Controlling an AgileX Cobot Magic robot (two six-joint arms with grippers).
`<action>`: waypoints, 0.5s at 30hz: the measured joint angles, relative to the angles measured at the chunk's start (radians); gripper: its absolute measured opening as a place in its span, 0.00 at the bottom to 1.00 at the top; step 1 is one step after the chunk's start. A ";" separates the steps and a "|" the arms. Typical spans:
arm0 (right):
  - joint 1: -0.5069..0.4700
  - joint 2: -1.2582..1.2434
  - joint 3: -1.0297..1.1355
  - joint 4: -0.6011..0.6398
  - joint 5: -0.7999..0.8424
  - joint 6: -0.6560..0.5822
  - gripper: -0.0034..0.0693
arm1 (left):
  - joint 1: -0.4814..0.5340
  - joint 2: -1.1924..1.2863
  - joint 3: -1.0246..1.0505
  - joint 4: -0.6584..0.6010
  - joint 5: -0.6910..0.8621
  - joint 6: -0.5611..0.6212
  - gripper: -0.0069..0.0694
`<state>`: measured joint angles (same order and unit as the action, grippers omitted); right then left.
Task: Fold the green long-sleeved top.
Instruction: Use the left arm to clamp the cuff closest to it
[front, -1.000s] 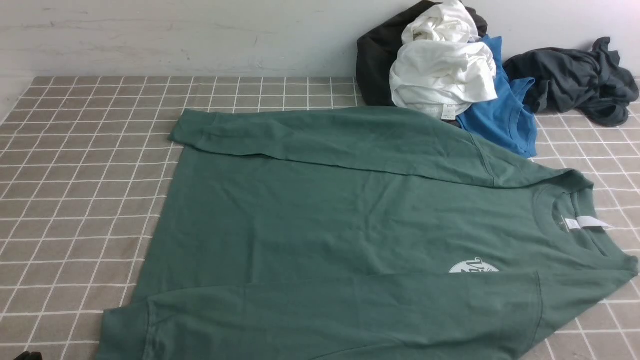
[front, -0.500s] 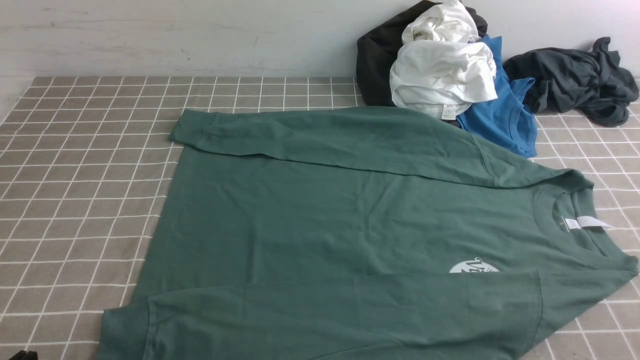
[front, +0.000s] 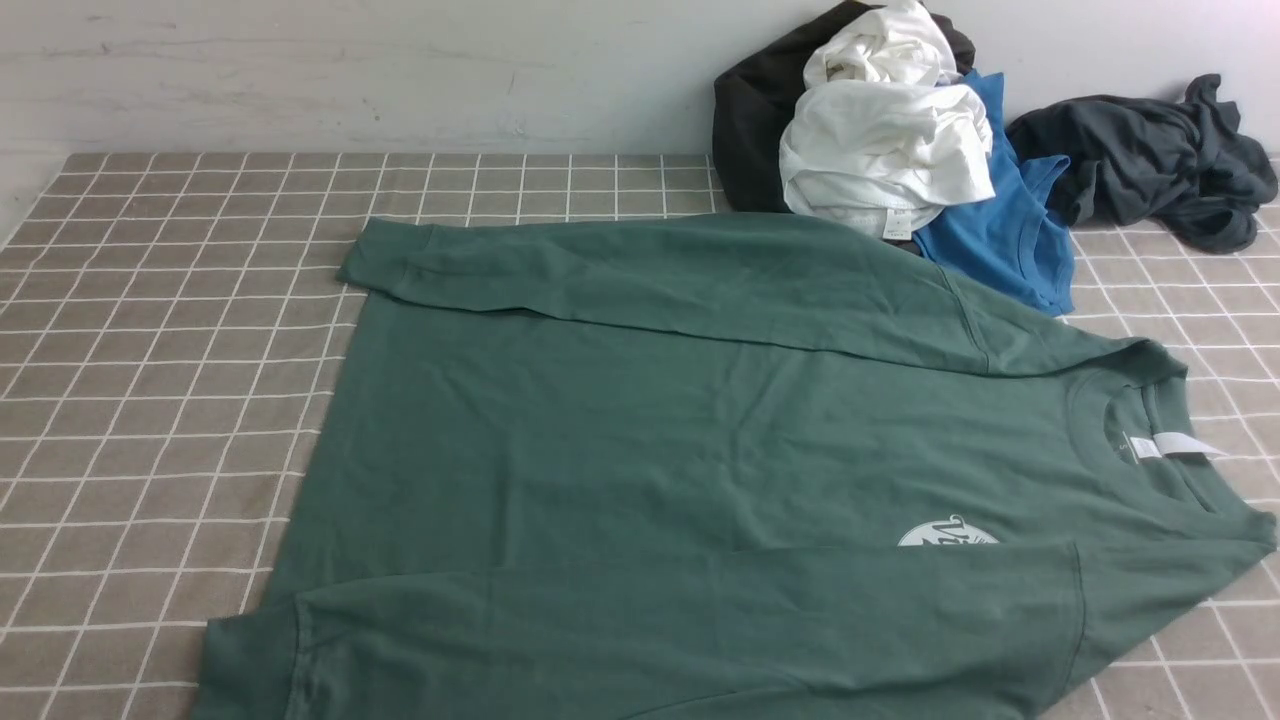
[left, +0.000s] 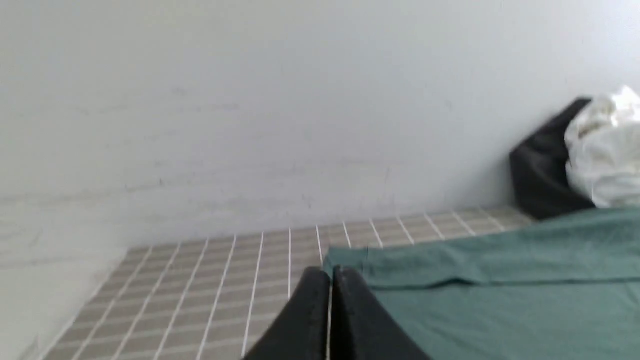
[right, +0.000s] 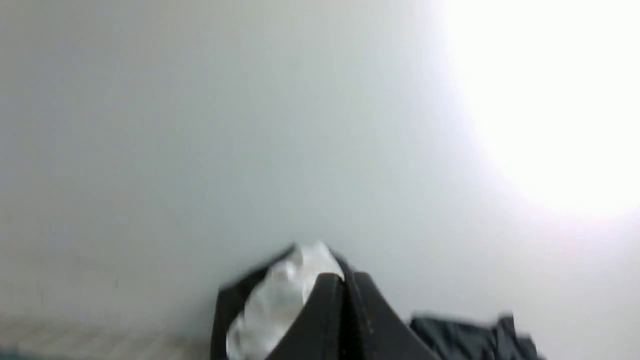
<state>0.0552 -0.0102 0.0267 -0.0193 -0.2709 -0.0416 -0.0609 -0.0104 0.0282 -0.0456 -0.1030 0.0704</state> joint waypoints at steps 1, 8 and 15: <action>0.000 0.000 0.000 0.000 -0.057 0.027 0.03 | 0.000 0.000 0.000 0.000 -0.040 -0.003 0.08; 0.000 0.000 0.000 0.000 -0.201 0.126 0.03 | 0.000 0.000 -0.003 0.001 -0.320 -0.169 0.08; 0.000 0.066 -0.230 -0.031 0.008 0.093 0.03 | 0.000 0.156 -0.417 0.090 -0.096 -0.070 0.08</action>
<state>0.0552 0.0558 -0.2038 -0.0505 -0.2627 0.0513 -0.0609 0.1454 -0.3889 0.0448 -0.1987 0.0000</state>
